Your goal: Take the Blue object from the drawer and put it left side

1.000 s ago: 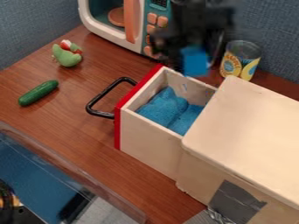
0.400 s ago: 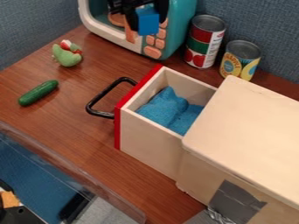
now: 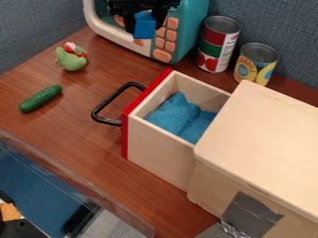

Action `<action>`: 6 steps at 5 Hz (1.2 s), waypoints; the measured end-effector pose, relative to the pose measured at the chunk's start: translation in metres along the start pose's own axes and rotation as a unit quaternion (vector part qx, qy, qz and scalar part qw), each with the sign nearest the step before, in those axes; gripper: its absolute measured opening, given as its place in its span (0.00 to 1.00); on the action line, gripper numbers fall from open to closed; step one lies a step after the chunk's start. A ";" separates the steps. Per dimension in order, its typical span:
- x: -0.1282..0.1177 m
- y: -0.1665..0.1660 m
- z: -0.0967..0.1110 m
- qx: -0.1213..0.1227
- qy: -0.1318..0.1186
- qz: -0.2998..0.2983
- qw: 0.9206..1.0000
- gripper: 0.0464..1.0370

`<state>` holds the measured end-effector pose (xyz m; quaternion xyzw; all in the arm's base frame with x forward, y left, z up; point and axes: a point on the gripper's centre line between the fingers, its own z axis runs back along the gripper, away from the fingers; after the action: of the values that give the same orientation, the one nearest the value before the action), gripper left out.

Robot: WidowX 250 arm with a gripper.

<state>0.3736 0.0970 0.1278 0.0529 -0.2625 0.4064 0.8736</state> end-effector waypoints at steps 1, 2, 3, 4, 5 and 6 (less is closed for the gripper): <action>0.008 0.014 -0.017 0.017 0.001 0.017 1.000 0.59; 0.009 0.024 -0.034 0.025 0.005 0.030 0.999 0.59; 0.004 0.035 -0.053 0.046 0.014 0.032 0.998 0.59; -0.001 0.041 -0.064 0.056 0.021 0.032 0.998 0.59; -0.011 0.045 -0.080 0.072 0.037 0.026 0.996 0.59; -0.020 0.045 -0.091 0.083 0.041 0.015 0.996 0.59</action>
<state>0.3682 0.1412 0.0343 0.1047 -0.1927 0.4419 0.8698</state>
